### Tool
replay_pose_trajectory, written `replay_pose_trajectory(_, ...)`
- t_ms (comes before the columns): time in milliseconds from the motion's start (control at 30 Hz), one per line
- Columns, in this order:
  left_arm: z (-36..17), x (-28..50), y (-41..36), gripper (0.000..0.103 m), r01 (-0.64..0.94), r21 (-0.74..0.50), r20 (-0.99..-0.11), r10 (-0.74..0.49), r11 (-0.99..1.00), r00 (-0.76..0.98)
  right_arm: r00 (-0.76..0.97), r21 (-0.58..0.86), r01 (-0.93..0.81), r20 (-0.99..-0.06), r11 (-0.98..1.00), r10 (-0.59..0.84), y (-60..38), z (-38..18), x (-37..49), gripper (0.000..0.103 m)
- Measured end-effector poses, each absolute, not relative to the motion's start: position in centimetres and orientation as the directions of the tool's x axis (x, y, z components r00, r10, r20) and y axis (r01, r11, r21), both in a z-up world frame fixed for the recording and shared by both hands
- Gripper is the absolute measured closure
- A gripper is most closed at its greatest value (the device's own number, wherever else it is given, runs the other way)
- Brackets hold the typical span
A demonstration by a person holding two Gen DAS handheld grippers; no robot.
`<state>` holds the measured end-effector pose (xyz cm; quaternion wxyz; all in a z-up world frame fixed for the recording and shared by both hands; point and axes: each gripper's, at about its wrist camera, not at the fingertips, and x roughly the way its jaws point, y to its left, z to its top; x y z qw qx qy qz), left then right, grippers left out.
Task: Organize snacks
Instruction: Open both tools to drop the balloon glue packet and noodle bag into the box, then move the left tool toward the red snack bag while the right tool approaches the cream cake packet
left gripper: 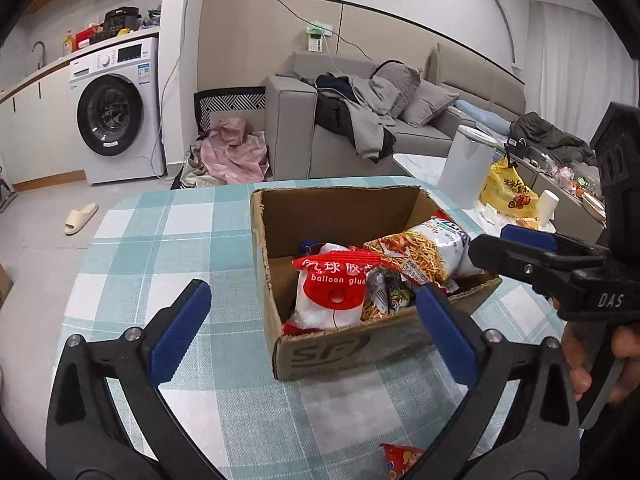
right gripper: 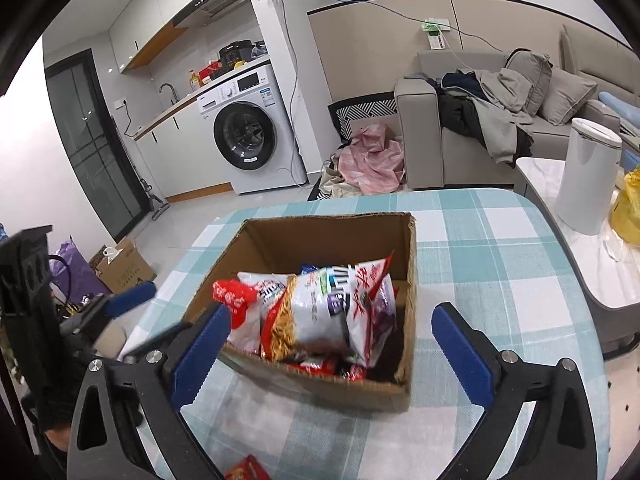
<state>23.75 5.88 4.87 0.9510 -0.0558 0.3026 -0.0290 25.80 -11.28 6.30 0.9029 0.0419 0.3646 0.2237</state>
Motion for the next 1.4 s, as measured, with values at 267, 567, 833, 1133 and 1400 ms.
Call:
replay_pose_trajectory(267, 6.2, 19.2, 5.6, 0.001, 0.027, -0.113, -0.554, -0.085, 0.993, 0.828, 0.62, 0.234, -0.409, -0.638, 0.882, 0.456, -11.7, 6.4, 23.2, 0.001)
replay_pose_trajectory(567, 6.1, 14.4, 4.4, 0.001, 0.038, -0.079, -0.549, -0.075, 0.996, 0.833, 0.627, 0.221, -0.405, -0.639, 0.887, 0.446, -12.4, 6.8, 19.6, 0.001)
replay_pose_trajectory(833, 5.3, 11.6, 2.6, 0.001, 0.058, -0.038, -0.551, -0.069, 0.998, 0.832, 0.623, 0.208, -0.403, -0.651, 0.891, 0.434, -13.0, 6.2, 16.7, 0.001)
replay_pose_trajectory(1133, 3.9, 10.5, 2.1, 0.001, 0.062, -0.047, -0.563, -0.078, 0.997, 0.823, 0.608, 0.195, -0.4, -0.675, 0.896, 0.418, -14.1, 4.8, 14.7, 0.001)
replay_pose_trajectory(1400, 2.6, 10.0, 2.5, 0.001, 0.048, -0.091, -0.584, -0.092, 0.995, 0.806, 0.564, 0.209, -0.399, -0.712, 0.893, 0.419, -14.2, 3.2, 13.2, 0.001)
